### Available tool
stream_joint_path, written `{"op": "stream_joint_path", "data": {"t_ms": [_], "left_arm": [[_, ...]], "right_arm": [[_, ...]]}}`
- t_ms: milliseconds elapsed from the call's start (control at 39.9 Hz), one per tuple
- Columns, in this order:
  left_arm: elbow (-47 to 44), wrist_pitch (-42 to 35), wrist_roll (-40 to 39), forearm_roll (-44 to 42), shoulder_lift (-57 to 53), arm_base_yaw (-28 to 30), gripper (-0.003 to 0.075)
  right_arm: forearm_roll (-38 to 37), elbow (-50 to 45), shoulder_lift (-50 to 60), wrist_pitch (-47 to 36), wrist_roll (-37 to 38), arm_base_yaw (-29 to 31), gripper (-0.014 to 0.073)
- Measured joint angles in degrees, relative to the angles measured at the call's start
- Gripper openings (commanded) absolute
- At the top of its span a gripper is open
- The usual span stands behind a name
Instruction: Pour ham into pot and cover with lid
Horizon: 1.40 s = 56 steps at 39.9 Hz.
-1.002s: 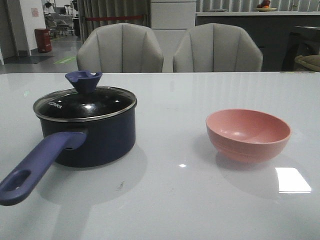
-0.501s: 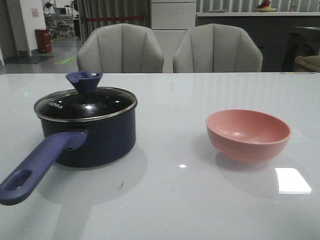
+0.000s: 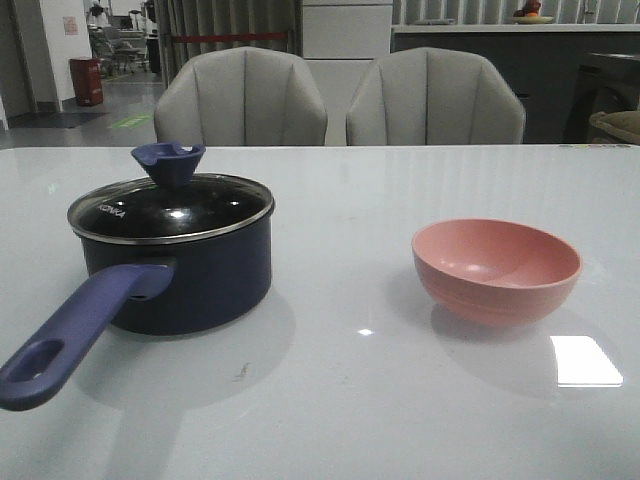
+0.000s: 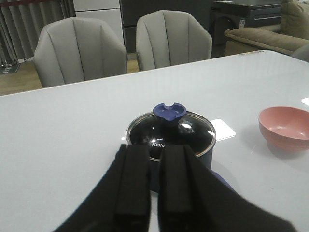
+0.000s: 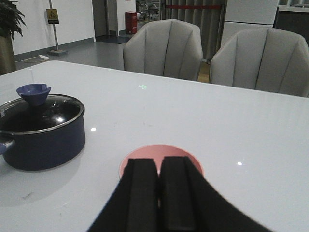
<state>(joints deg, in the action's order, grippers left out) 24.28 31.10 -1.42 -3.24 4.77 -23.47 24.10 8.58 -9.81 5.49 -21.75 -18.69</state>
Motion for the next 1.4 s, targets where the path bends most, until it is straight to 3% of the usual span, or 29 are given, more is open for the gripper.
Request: {"op": "stream_joint_path", "data": {"t_ms": [426, 576, 852, 1103, 1403], "left_arm": [[-0.37, -0.33, 0.00, 0.00, 0.00, 0.00, 0.0132], [-3.82, -5.19, 0.00, 0.19, 0.00, 0.73, 0.0132], [-19.19, -23.48, 0.00, 1.69, -2.21, 11.82, 0.0132], [-24.51, -27.06, 0.00, 6.02, -4.99, 22.04, 0.0132], [-24.51, -28.70, 0.00, 6.51, -4.99, 23.47, 0.0132]], "right_arm": [[0.00, 0.00, 0.00, 0.00, 0.00, 0.00, 0.0145], [0.00, 0.00, 0.00, 0.00, 0.00, 0.00, 0.0145], [0.00, 0.00, 0.00, 0.00, 0.00, 0.00, 0.0145], [0.00, 0.00, 0.00, 0.00, 0.00, 0.00, 0.0145], [0.00, 0.00, 0.00, 0.00, 0.00, 0.00, 0.0145]]}}
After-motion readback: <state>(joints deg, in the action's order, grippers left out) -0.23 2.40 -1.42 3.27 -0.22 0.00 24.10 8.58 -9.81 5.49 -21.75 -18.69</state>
